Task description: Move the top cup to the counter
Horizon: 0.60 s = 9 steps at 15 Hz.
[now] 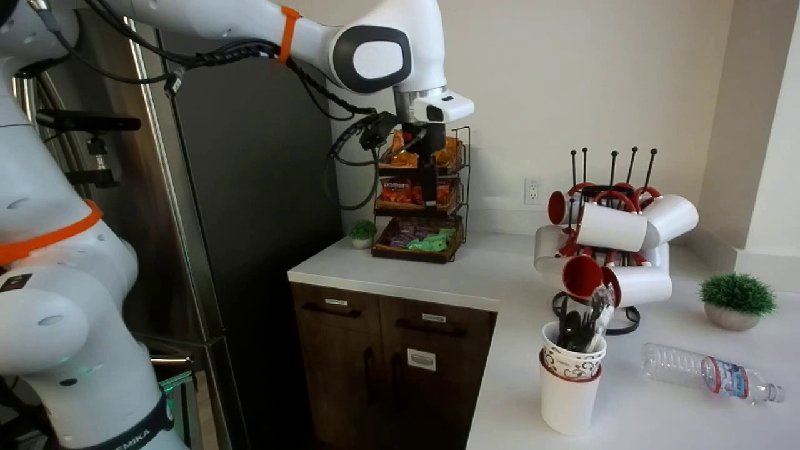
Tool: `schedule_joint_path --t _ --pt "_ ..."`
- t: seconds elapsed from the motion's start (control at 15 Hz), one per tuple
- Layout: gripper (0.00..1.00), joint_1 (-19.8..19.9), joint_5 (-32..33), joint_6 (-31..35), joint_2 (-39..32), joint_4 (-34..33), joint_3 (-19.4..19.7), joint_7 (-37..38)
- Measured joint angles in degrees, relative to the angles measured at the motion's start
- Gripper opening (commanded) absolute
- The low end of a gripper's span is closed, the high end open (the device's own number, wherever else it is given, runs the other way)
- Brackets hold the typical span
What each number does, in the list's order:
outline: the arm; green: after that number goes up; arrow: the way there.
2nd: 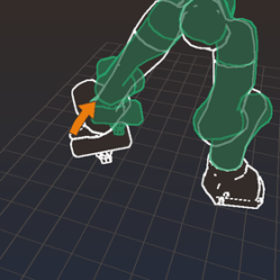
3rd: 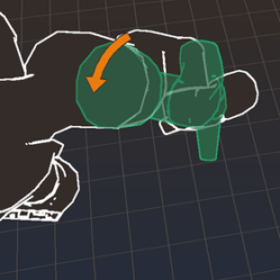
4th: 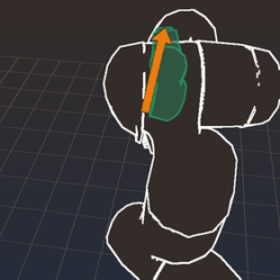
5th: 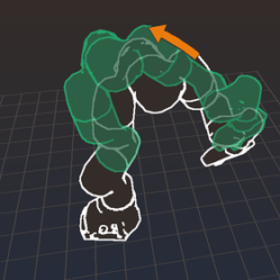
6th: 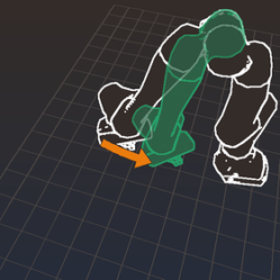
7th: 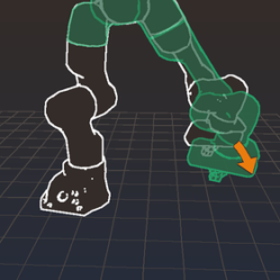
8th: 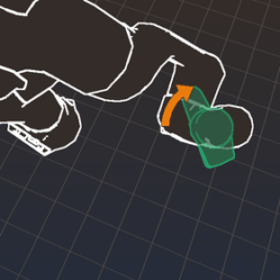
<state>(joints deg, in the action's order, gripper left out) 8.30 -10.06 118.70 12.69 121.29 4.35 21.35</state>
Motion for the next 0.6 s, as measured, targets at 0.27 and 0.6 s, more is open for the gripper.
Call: schedule_joint_path --t 0.27,0.6 --pt "1.00 3.5 4.7 11.2 -4.5 -0.3 2.8 4.8" --pt "1.00 7.4 13.5 21.4 -9.2 -0.1 6.0 14.0"
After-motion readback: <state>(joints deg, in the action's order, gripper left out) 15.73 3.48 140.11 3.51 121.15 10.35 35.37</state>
